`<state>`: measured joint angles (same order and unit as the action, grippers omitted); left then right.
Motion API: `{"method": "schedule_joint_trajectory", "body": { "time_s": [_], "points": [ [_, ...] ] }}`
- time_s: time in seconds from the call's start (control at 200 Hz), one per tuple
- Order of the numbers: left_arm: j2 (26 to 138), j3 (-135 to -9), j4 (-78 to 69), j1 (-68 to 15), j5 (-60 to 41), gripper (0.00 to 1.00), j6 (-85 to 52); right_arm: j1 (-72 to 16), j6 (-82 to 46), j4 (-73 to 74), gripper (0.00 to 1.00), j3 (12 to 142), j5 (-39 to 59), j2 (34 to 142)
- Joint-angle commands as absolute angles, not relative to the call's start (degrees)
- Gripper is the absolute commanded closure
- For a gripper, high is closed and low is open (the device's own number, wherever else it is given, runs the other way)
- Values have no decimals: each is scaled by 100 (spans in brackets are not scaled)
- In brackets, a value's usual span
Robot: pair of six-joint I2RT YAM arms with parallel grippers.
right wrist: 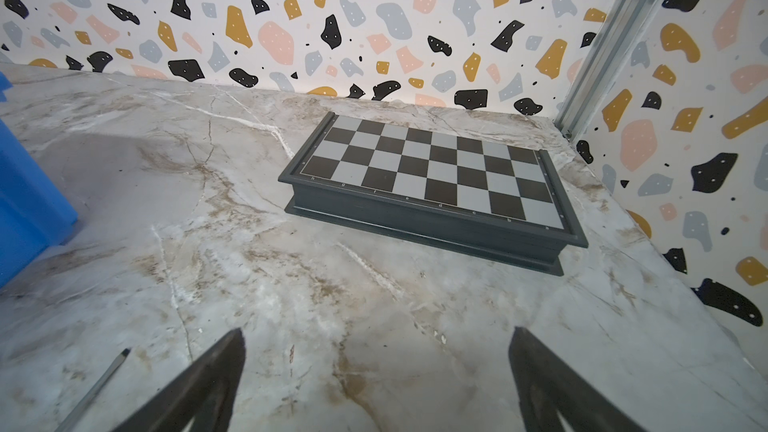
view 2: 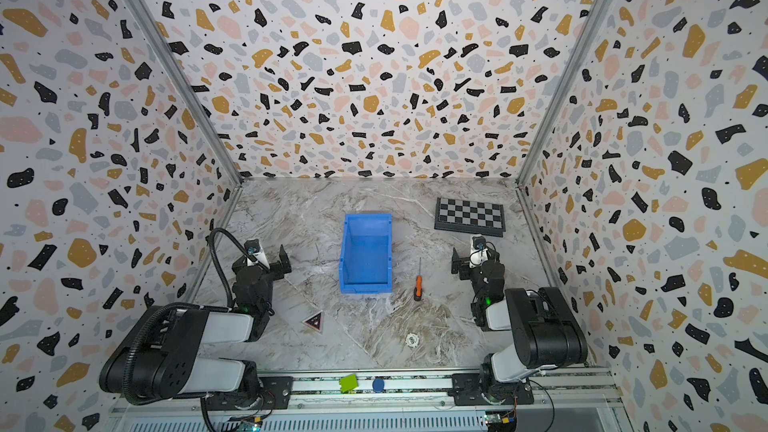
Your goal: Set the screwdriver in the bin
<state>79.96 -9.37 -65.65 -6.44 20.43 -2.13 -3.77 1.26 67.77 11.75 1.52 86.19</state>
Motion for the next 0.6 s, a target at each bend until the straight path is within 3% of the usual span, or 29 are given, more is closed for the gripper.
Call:
{"method": "schedule_joint_trajectory", "body": {
  "time_s": [0.0,0.25,0.33,0.596],
  "points": [
    [7965,-940,-6838,-606,2030,0,-147,-369,131,6881,1,1296,132,8516],
    [7862,-1056,-6656,-606,2177,0,-237,-299,98,6601,1,1426,303,8424],
    [7550,-1446,-5711,-606,2206,0,-234,-266,79,6211,1,1616,373,8309],
    [6629,-3035,-2875,-621,1678,0,-1074,-232,-792,2098,1,3466,346,7215]
  ]
}}
